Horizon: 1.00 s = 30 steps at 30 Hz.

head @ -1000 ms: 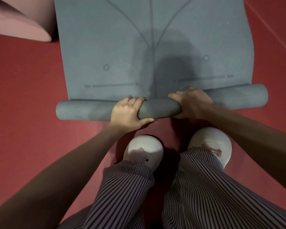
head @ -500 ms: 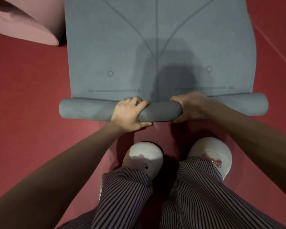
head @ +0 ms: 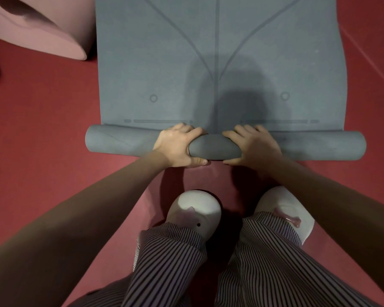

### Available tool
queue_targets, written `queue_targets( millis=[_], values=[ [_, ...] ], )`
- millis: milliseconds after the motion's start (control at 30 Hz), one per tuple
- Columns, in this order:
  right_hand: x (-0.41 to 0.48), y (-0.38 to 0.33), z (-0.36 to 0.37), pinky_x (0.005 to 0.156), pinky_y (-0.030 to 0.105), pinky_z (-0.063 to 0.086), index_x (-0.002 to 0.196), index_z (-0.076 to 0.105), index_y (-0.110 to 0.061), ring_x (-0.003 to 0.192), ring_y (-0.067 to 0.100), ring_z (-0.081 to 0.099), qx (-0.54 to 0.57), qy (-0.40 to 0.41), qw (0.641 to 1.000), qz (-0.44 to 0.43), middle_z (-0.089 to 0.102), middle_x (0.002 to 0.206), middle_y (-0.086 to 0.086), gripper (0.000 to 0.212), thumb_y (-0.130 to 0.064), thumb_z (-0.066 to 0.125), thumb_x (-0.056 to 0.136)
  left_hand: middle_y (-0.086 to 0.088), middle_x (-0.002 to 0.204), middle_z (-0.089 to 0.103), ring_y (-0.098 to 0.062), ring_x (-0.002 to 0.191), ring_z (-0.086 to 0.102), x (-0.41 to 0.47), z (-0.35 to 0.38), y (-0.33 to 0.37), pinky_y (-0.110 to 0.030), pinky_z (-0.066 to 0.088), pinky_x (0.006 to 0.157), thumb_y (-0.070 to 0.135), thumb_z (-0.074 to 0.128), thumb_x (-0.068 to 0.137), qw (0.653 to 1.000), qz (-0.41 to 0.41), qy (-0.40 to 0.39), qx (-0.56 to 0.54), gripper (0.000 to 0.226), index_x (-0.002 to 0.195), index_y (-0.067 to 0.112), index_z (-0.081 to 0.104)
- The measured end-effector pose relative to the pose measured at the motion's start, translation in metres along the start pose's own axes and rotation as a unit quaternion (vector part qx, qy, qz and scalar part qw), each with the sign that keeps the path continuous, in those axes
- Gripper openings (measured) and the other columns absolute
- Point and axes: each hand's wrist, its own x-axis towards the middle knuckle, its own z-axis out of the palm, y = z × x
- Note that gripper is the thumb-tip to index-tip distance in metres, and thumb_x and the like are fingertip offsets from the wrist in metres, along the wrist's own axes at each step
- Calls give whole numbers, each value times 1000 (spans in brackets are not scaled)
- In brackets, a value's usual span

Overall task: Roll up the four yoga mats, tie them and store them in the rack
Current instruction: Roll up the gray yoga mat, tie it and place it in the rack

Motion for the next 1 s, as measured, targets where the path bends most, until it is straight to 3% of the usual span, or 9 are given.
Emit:
queue_targets(
  millis=[67,200,400,533,633,700,833,900,1000],
  values=[
    [8,6,-5,67,34,45,105,64,-13,75,26,63,42,-21,999,4,62,87,6,72,-62,76,54,0,113,60,-22,111,53,2,2,-3,-36,49,74,80,41,63,999,35,40,1,84,125,25,57],
    [27,17,-18,87,34,35,127,48,-25,111,20,53,121,-169,977,51,54,117,-1,72,-63,68,69,-6,110,65,-29,99,62,-1,11,-3,-39,48,82,79,45,66,991,54,117,36,88,126,16,58],
    [42,26,-26,89,31,35,128,47,-29,109,16,53,169,-251,951,71,54,122,-5,70,-62,68,70,-1,119,60,-29,103,59,14,-4,-4,-37,45,84,77,60,66,999,19,17,34,85,135,29,48],
    [37,24,-19,94,36,25,131,52,-22,114,21,51,32,-158,987,10,54,127,2,78,-72,51,70,4,122,57,-24,109,57,21,-10,-5,-34,44,86,79,57,67,999,11,-16,34,83,136,37,40],
    [17,11,-8,84,37,33,126,56,-8,92,28,63,-55,-51,997,-2,65,112,11,68,-56,40,80,6,121,58,-23,109,58,30,-17,-8,-34,44,83,79,56,67,998,6,-58,27,80,133,38,39],
    [10,6,-5,80,38,43,129,53,-8,91,30,62,-49,-53,997,37,64,113,10,74,-61,42,78,6,121,58,-23,109,58,33,-22,-9,-33,42,80,78,57,67,997,1,-70,21,77,131,38,39],
    [16,9,-7,74,41,49,121,59,-6,85,34,62,-12,-84,995,61,64,108,12,94,-68,74,52,7,121,58,-23,109,58,35,-22,-7,-34,42,80,77,57,68,996,-5,-83,19,75,129,39,40],
    [21,11,-8,73,40,48,118,60,-5,83,34,62,-1,-78,995,67,65,104,12,87,-61,79,54,6,122,57,-22,110,57,38,-27,-9,-34,42,81,77,57,68,995,-10,-99,14,75,130,38,40],
    [31,16,-16,88,41,40,130,50,-10,103,34,57,23,-104,992,68,58,121,10,83,-61,70,68,1,124,55,-25,114,54,38,-27,-11,-37,44,88,80,46,68,998,13,-63,17,83,135,32,42]
  ],
)
